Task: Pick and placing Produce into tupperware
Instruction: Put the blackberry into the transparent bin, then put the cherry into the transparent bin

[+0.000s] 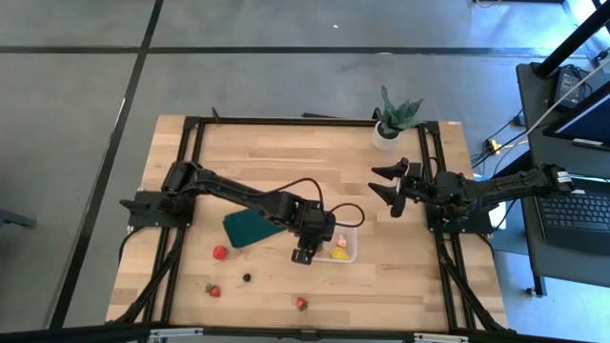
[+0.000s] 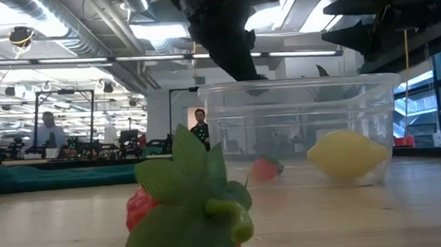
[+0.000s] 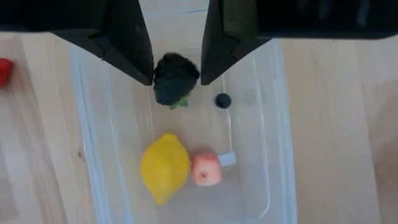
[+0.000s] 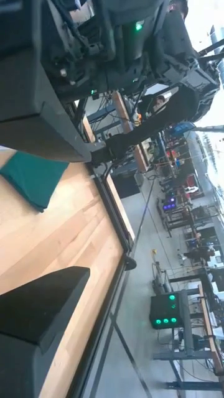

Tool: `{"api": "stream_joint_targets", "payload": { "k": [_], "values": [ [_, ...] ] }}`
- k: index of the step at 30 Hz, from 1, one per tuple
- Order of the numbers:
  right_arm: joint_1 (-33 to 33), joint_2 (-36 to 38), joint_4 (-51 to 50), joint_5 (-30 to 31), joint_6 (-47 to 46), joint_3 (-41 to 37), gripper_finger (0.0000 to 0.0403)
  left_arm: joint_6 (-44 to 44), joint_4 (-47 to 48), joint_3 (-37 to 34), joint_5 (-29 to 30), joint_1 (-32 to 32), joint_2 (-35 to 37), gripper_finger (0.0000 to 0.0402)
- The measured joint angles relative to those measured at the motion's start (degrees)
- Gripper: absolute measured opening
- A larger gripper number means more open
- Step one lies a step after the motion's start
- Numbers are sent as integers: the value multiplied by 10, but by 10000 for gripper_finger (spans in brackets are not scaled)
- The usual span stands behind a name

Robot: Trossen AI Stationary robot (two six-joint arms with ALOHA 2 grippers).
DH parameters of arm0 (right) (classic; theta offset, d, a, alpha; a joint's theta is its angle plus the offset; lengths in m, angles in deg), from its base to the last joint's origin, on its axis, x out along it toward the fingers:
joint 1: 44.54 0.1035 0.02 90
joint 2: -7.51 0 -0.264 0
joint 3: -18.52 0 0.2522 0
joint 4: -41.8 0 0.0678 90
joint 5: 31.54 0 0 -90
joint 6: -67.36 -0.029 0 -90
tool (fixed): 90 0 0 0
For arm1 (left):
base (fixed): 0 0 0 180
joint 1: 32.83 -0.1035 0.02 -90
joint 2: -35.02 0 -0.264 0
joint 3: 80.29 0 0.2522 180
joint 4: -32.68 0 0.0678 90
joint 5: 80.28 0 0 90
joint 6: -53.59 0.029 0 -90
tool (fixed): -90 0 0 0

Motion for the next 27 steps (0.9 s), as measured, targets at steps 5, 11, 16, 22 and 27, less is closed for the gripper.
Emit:
{"api": "stream_joint_targets", "payload": {
  "k": [5, 11, 16, 22, 27],
  "values": [
    [0, 0, 0, 0, -1, 0, 289, -6, 0, 0, 0, 0, 0, 140],
    [0, 0, 0, 0, -1, 0, 289, -6, 9, 3, 0, -1, 0, 157],
    [0, 0, -3, -1, 0, -1, 289, -9, 119, 67, 2, 6, 0, 165],
    [0, 0, -13, -1, 0, -1, 289, -20, 218, 110, 7, 38, 30, 159],
    [0, 0, -16, -1, 0, -1, 289, -60, 264, 111, 44, 62, 78, 154]
  ]
}}
